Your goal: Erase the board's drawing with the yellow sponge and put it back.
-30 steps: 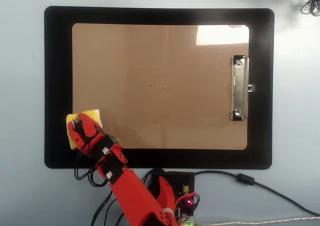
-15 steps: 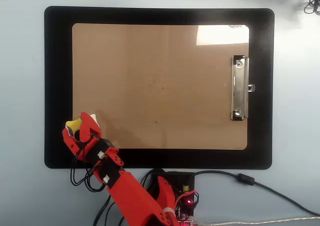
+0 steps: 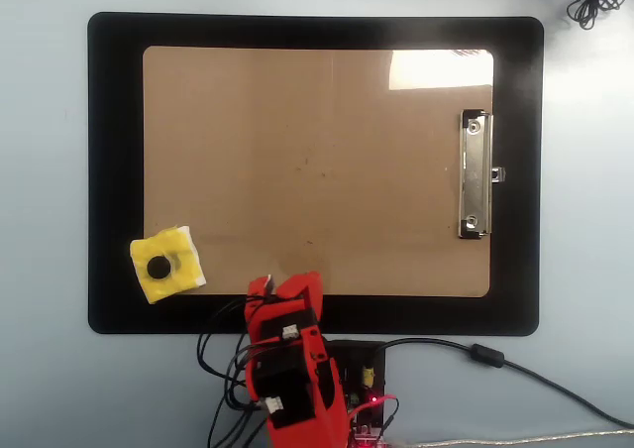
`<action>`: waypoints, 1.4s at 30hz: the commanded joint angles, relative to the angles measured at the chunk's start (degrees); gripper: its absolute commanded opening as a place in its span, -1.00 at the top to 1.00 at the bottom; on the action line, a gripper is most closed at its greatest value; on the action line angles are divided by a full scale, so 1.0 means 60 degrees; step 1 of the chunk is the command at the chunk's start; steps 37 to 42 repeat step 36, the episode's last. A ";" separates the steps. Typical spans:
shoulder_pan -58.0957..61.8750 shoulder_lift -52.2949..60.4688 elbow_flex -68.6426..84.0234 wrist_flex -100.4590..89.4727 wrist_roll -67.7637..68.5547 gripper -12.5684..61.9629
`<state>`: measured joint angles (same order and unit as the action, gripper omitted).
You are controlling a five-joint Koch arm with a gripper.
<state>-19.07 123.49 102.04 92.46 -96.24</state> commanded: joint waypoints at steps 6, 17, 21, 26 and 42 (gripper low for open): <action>0.1172 0.1904 0.3208 0.0864 0.0498 -0.24; 0.1172 0.1875 0.5859 0.0645 0.0425 -0.25; 0.1318 0.1875 0.6357 0.0615 0.0396 -0.25; 0.1787 0.1875 0.6357 0.0586 0.0425 -0.25; 0.1787 0.1860 0.6343 0.0601 0.0425 -0.26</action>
